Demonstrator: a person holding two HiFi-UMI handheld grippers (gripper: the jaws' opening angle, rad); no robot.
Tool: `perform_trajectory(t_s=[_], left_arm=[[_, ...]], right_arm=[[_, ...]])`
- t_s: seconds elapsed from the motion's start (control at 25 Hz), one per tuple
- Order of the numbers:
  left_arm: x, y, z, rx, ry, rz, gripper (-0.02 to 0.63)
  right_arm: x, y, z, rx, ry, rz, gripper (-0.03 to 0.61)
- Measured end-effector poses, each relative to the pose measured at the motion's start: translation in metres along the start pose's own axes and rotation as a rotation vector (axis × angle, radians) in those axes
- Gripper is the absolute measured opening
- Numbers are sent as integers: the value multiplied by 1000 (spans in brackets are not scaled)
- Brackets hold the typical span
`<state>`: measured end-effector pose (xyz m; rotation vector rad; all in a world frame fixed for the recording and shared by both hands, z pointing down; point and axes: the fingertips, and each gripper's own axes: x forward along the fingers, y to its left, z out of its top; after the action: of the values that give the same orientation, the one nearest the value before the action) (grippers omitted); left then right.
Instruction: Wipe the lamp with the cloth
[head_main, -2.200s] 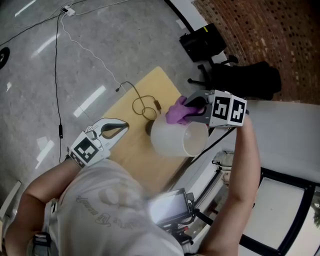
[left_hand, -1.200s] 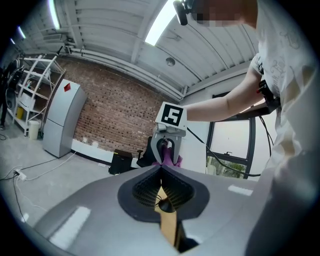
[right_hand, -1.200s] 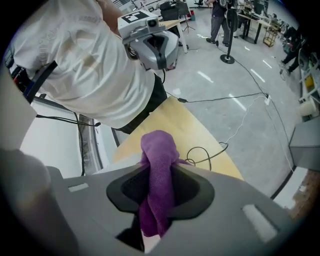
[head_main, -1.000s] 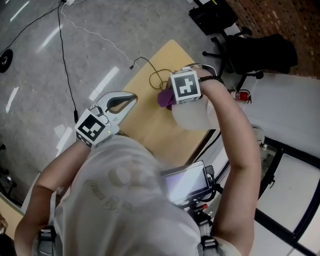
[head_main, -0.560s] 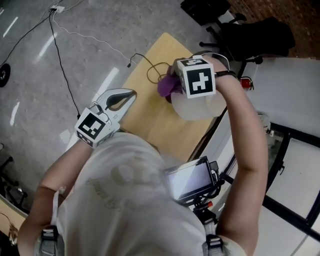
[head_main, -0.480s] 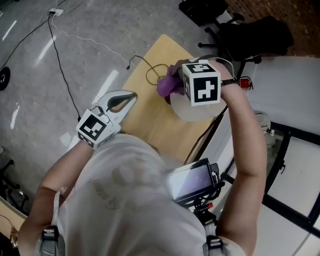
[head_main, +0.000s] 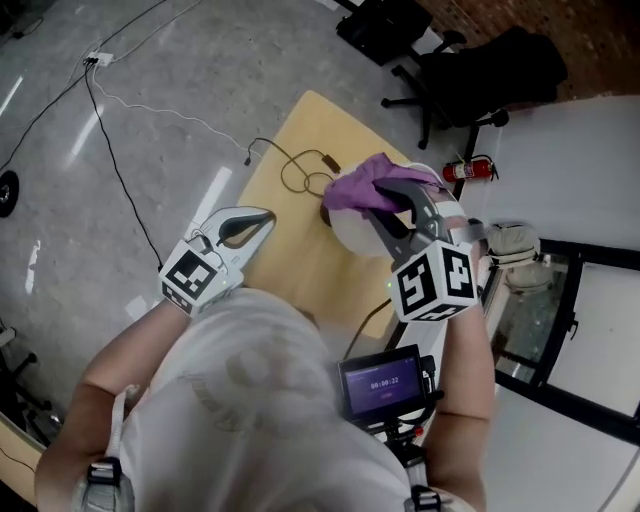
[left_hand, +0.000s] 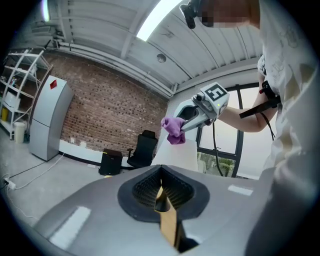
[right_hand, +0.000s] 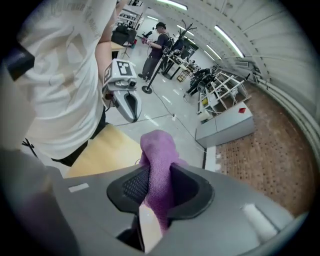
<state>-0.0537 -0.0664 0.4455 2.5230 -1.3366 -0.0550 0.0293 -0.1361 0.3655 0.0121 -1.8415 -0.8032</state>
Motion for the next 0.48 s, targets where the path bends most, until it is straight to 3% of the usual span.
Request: perform_trajectory(t_s=[0.12, 0.28, 0.48], left_arm=[[4, -3, 1, 11, 10, -26, 2], [6, -6, 3, 25, 17, -50, 2], [0, -6, 0, 25, 25, -54, 2]], right_arm=[[8, 23, -15, -84, 103, -59, 118], [29, 47, -29, -205, 214, -60, 118], [49, 75, -25, -330, 268, 4, 118]])
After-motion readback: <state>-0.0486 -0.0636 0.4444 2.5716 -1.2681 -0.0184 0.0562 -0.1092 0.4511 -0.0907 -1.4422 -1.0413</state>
